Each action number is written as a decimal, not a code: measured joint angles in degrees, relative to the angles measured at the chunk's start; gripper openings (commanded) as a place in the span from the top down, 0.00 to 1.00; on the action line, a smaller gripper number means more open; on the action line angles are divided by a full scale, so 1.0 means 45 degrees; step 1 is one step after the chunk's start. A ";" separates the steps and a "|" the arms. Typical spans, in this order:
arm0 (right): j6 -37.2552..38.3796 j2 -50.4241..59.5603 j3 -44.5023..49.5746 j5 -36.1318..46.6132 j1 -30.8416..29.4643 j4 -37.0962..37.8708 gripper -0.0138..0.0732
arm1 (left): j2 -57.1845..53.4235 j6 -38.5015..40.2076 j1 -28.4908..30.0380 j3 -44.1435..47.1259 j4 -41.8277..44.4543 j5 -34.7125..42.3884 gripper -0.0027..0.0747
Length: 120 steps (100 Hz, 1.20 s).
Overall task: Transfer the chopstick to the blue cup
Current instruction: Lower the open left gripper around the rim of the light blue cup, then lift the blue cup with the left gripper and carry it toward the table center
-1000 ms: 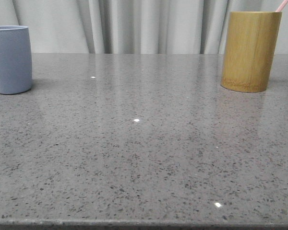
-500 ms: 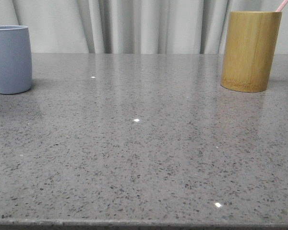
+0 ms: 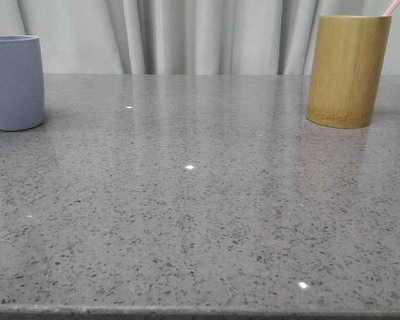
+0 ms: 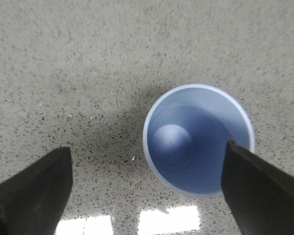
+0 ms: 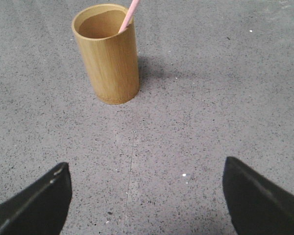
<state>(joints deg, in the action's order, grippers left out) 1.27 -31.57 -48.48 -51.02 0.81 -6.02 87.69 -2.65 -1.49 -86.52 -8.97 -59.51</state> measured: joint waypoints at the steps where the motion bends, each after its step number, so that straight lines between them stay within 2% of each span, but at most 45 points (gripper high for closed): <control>1: 0.0000 0.0000 0.0000 0.0000 0.0000 0.0000 0.12 | 0.0036 0.0000 0.0000 0.0000 0.0000 0.0000 0.21; 23: 0.0000 0.0000 0.0000 0.0000 0.0000 0.0000 0.12 | 0.1094 0.0000 0.0000 0.0000 -0.0024 0.0000 0.22; 37: 0.0000 0.0000 0.0000 0.0000 0.0000 0.0000 0.12 | 0.1482 0.0000 0.0000 0.0000 -0.0024 0.0024 0.30; 49: 0.0000 0.0000 0.0000 0.0000 0.0000 0.0000 0.12 | 0.1611 -0.0005 0.0000 0.0000 -0.0070 0.0051 0.47; 65: 0.0000 0.0000 0.0000 0.0009 0.0000 0.0000 0.12 | 0.1611 -0.0005 0.0000 0.0000 -0.0251 0.0051 0.78; 69: 0.0000 0.0000 0.0000 0.0009 0.0000 0.0000 0.12 | 0.1611 -0.0005 0.0000 0.0000 -0.0277 0.0051 0.89; 75: 0.0000 0.0000 0.0000 0.0029 0.0000 0.0000 0.12 | 0.1611 -0.0005 0.0000 0.0000 -0.0366 0.0051 0.99; 99: 0.0000 0.0000 0.0000 0.0091 0.0000 0.0000 0.12 | 0.1631 -0.0028 0.0000 -0.0217 -0.0801 -0.0089 0.99; 120: 0.0000 0.0000 0.0000 0.0100 0.0000 0.0000 0.12 | 0.1639 -0.0145 -0.0125 -0.1567 -0.1067 -0.1294 0.99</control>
<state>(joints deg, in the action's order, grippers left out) 1.27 -31.57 -48.48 -50.57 0.81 -6.02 95.06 -3.30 -2.05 -93.57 -13.77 -65.34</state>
